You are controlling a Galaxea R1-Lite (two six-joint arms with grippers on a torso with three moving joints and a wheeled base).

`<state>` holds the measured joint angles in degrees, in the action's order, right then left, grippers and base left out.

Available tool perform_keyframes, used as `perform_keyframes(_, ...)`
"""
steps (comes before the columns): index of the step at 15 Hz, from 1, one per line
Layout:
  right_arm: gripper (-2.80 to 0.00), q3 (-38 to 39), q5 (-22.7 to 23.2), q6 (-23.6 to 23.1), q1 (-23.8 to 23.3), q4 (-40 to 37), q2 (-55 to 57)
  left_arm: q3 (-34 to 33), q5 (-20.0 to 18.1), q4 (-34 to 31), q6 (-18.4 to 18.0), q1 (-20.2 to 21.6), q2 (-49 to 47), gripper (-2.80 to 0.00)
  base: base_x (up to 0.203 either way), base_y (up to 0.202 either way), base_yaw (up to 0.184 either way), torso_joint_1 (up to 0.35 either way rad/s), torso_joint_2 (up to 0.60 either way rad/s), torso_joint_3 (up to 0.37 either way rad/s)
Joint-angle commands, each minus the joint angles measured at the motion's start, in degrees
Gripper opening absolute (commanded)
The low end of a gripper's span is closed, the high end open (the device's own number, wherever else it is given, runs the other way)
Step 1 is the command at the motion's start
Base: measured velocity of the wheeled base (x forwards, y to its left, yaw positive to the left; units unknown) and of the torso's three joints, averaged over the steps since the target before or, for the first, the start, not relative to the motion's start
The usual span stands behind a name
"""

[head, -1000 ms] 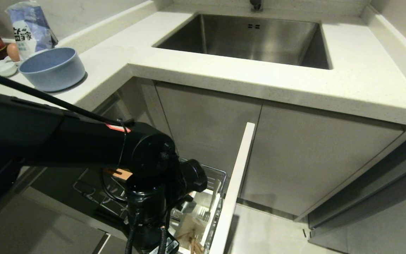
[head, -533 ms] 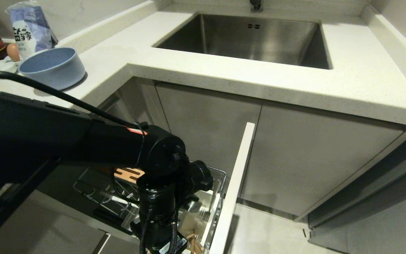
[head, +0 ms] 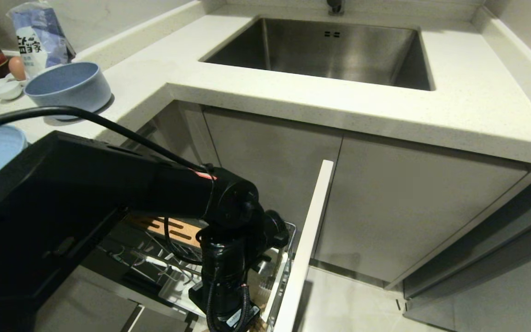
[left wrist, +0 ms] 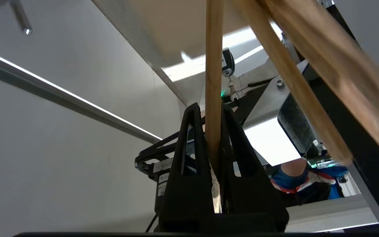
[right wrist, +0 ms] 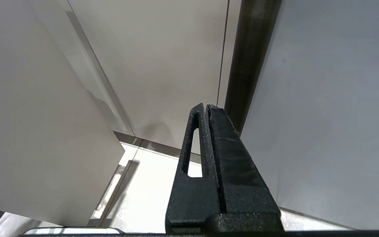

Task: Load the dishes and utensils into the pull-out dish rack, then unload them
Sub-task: Pick up the chopsticks and place it in the cupboard

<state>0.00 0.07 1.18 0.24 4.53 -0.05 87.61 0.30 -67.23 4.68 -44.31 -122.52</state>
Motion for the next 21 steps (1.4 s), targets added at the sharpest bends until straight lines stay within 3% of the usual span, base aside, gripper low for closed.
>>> perform_keyframes(1,-2.80,1.49,0.01,0.00,0.02,0.04,-0.04,0.80,0.05,-0.49,0.06,0.10,-2.02,-2.80,0.000,0.000,0.000,0.000,0.00,0.000)
perform_keyframes(10,-2.80,1.49,0.01,0.04,0.02,0.04,-0.04,1.60,0.13,-0.82,0.06,0.54,-2.90,-2.80,0.000,0.000,0.000,0.000,0.00,0.000)
perform_keyframes(11,-2.80,1.49,0.01,-0.04,0.02,0.04,-0.04,1.54,0.13,-0.88,0.06,0.54,-2.81,0.00,0.000,0.000,0.000,0.000,0.00,0.000)
perform_keyframes(21,-2.80,1.49,0.01,0.04,0.02,0.04,-0.04,1.58,0.46,-2.44,0.55,0.81,4.33,0.00,0.000,0.000,0.000,0.000,0.00,0.000)
